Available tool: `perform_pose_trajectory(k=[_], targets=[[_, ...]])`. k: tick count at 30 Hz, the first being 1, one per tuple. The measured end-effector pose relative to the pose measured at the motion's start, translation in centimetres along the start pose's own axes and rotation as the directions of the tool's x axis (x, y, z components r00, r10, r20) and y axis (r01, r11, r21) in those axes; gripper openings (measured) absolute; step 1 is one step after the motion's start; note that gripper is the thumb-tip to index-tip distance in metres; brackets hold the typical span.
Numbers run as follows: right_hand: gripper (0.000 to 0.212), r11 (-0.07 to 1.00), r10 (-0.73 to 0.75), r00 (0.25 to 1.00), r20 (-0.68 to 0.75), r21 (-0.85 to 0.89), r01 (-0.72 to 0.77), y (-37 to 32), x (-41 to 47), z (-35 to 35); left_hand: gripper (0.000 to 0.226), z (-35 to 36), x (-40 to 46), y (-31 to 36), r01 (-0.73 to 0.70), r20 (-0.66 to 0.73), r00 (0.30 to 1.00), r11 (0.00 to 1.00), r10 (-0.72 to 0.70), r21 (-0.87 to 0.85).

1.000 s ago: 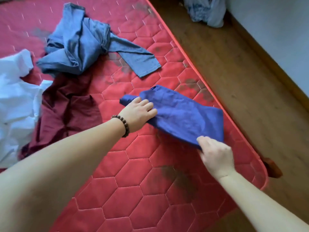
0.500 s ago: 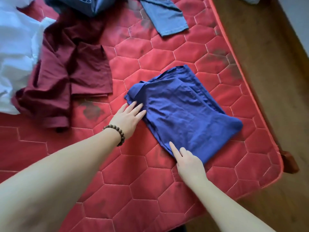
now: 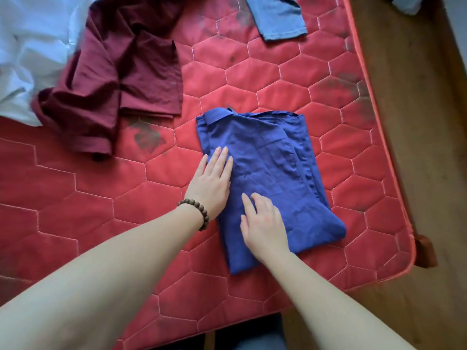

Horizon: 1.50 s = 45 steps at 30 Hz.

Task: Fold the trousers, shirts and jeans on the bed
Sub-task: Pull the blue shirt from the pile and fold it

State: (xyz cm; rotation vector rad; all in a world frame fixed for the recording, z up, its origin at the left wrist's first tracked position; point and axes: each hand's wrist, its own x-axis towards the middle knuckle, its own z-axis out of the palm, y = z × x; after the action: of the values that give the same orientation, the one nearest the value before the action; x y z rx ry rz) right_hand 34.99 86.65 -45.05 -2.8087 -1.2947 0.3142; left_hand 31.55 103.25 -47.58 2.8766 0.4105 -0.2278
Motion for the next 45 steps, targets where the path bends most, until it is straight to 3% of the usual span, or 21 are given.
perform_pose_trajectory(k=[4,8,16,21,24,26,28,33,36,38,42,45], targets=[[0.06,0.993,-0.116,0.987,0.108,0.026,0.114,3.2,2.5,1.8,0.058,2.6,0.6,3.0,0.078,0.064,0.995,0.997,-0.078,0.003],[0.062,0.977,-0.21,0.965,0.159,0.004,0.212,6.1,1.8,3.9,0.069,4.4,0.7,4.5,0.201,0.035,0.979,0.979,-0.201,-0.016],[0.063,0.991,-0.102,0.989,0.107,-0.08,0.111,17.3,-4.2,3.2,0.073,4.2,0.7,5.6,0.262,-0.009,0.965,0.964,-0.263,-0.036],[0.041,0.959,-0.258,0.952,-0.166,0.079,0.273,13.9,2.2,1.4,0.054,2.1,3.7,6.9,0.391,-0.191,0.893,0.912,-0.408,-0.12],[0.049,0.928,-0.341,0.928,-0.148,0.108,0.358,10.3,8.9,1.1,0.066,2.6,6.0,6.9,0.428,-0.185,0.88,0.899,-0.437,-0.089],[0.054,0.929,-0.366,0.93,-0.043,0.036,0.368,9.0,12.2,1.6,0.069,3.8,6.7,6.4,0.445,-0.128,0.885,0.894,-0.448,-0.051],[0.057,0.932,-0.353,0.934,0.055,-0.063,0.356,9.4,13.8,2.7,0.07,4.6,6.6,6.0,0.438,-0.106,0.893,0.899,-0.437,-0.019],[0.061,0.957,-0.253,0.964,0.078,-0.127,0.261,14.7,12.6,2.9,0.067,4.4,6.5,5.8,0.395,-0.122,0.909,0.917,-0.399,-0.059],[0.056,0.923,-0.368,0.925,0.094,-0.086,0.376,18.1,10.6,1.5,0.056,2.9,4.4,4.7,0.278,-0.187,0.938,0.956,-0.291,-0.091],[0.054,0.885,-0.455,0.889,0.053,-0.082,0.458,21.1,9.1,0.3,0.062,2.2,1.4,3.1,0.19,-0.219,0.957,0.982,-0.19,-0.021],[0.081,0.836,-0.506,0.854,0.119,-0.177,0.52,26.3,5.6,-1.4,0.081,2.1,-5.1,1.6,0.054,-0.117,0.993,0.984,-0.035,0.169],[0.079,0.732,-0.584,0.777,0.235,-0.262,0.629,27.4,3.3,-1.3,0.068,2.8,-7.4,2.7,-0.119,-0.027,0.991,0.967,0.128,0.226]])
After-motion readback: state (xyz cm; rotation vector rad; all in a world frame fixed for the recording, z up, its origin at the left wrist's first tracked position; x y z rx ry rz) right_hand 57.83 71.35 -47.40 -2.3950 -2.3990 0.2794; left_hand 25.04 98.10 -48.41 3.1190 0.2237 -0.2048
